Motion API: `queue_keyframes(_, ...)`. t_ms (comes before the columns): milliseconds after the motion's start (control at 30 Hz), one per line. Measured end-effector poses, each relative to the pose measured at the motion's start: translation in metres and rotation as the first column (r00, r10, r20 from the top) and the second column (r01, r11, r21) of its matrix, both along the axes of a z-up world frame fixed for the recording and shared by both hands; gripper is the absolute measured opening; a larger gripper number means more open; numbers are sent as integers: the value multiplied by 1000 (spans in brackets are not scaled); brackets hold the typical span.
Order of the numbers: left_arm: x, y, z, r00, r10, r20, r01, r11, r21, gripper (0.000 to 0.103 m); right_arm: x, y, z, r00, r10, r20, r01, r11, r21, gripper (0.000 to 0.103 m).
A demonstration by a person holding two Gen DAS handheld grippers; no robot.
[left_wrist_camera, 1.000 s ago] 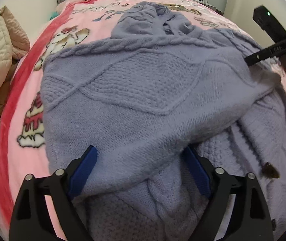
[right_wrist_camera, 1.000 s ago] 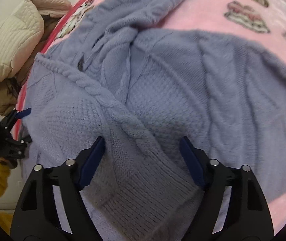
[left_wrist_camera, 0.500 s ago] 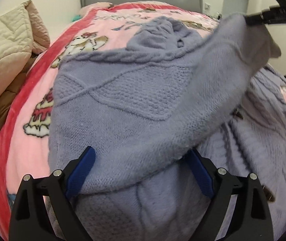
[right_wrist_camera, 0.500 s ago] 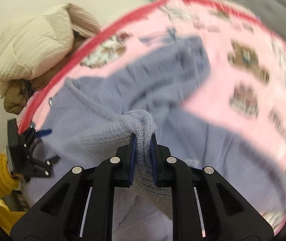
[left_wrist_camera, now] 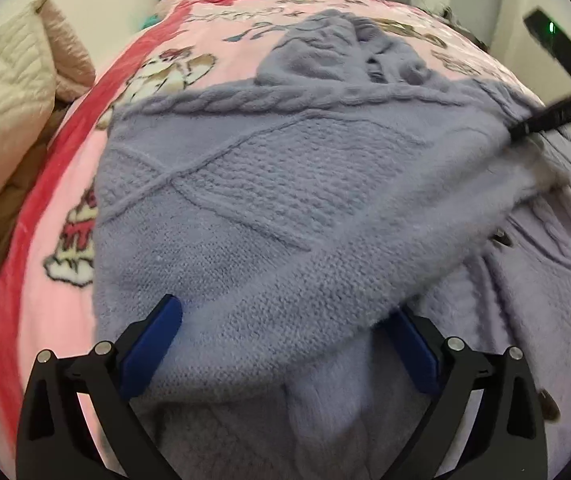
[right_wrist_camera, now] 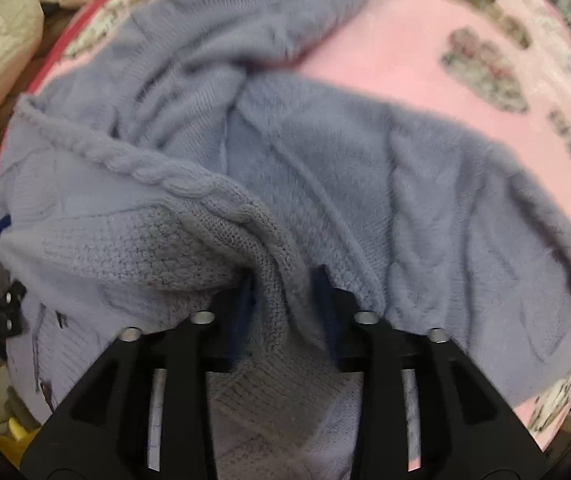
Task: Fold large clothes
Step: 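Grasp the other sleeve with the right gripper and fold it across the body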
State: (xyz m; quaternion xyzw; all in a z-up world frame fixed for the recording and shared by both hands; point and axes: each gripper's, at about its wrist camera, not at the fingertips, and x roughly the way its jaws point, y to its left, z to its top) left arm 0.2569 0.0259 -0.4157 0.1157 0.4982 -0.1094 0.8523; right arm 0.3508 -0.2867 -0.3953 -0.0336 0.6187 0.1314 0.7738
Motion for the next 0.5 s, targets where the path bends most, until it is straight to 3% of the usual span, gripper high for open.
queue_keyframes(133,-16,2,35,998,-47,48,51,996,-68,97,-38,2,42,982,37,187,-52,996,75,52)
queue_keyframes(200,-14,6,55,996,-30,81,41,990,-132,97,-58,10,49,968,84,238,-109,990,94,50)
queue_keyframes(267,2,10,66,996,3,91,12,986,-165,98,-65,20,43,965,105,242,-118,992,38,47)
queue_keyframes(333,32,11,63,995,42,90,-32,994,-104,98,-66,23,29,970,80,228,-88,996,27,35)
queue_keyframes(500,98,12,28,995,95,-23,-95,995,-30,98,-72,18,-9,994,-1,109,-5,999,49,36)
